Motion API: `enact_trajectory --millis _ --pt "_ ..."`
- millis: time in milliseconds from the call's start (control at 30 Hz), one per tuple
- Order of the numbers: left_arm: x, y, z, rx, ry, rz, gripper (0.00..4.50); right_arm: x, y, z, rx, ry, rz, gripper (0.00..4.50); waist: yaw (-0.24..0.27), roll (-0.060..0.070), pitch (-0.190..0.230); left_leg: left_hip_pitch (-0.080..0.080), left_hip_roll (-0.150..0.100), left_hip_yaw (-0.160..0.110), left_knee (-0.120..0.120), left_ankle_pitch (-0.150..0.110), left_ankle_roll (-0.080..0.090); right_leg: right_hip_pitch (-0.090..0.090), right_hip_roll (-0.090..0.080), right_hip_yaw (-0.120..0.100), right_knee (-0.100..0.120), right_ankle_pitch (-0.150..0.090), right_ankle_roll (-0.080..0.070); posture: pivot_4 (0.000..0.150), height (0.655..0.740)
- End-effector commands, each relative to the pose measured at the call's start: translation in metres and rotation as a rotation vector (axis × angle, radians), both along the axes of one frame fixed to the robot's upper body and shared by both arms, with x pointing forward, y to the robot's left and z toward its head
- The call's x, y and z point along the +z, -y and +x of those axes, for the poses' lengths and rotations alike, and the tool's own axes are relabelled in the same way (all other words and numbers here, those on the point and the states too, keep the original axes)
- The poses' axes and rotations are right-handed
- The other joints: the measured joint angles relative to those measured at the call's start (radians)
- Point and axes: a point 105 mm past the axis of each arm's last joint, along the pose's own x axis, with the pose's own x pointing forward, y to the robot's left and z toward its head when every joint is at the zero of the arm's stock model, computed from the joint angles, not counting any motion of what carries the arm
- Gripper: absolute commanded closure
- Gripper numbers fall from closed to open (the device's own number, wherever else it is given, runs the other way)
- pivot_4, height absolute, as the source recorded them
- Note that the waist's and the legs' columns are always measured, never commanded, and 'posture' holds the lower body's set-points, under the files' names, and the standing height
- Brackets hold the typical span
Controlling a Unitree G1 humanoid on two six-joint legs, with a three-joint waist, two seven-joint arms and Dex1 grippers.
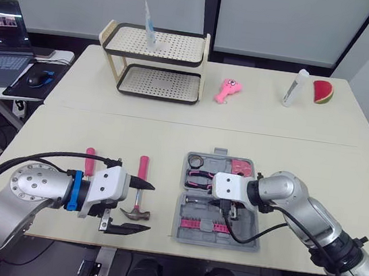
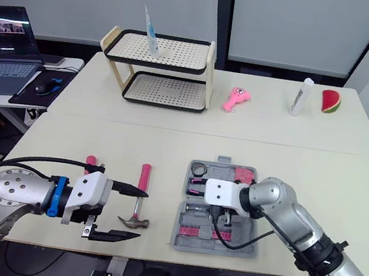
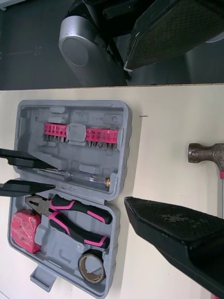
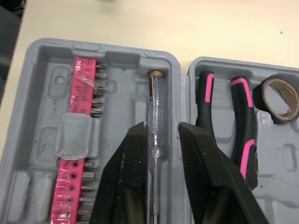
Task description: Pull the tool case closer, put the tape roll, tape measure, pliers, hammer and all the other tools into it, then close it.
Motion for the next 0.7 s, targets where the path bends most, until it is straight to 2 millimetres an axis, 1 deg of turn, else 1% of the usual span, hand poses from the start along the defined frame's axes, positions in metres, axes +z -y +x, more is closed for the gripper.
enact_trajectory --millis 33,100,500,633,700 --pt "0.007 0.004 -0.002 -0.02 0.029 -0.012 0.0 -0.001 -0.003 0.0 0.001 0.015 0.007 4.18 0.0 0.0 0.0 0.0 0.0 0.0 0.0 0.0 0.0 0.0 0.0 0.0 0.0 0.0 0.0 0.15 0.729" --pt "0.007 0.004 -0.002 -0.019 0.028 -0.013 0.0 -0.006 -0.004 0.001 -0.007 0.006 0.001 4.49 0.0 0.0 0.0 0.0 0.0 0.0 0.0 0.0 0.0 0.0 0.0 0.0 0.0 0.0 0.0 0.15 0.729" --pt "0.007 0.003 -0.003 -0.002 0.018 -0.022 0.0 -0.032 0.007 0.004 -0.073 -0.046 -0.048 4.5 0.0 0.0 0.0 0.0 0.0 0.0 0.0 0.0 0.0 0.0 0.0 0.0 0.0 0.0 0.0 0.15 0.729" --pt "0.006 0.001 -0.002 0.019 0.011 -0.03 0.0 -0.032 0.005 0.005 -0.073 -0.044 -0.028 4.5 0.0 0.0 0.0 0.0 0.0 0.0 0.0 0.0 0.0 0.0 0.0 0.0 0.0 0.0 0.0 0.15 0.729" --pt "0.006 -0.002 0.0 0.041 0.009 -0.045 0.0 -0.023 0.0 0.004 -0.06 -0.039 0.025 4.5 0.0 0.0 0.0 0.0 0.0 0.0 0.0 0.0 0.0 0.001 0.0 0.0 0.0 0.0 0.0 0.15 0.729"
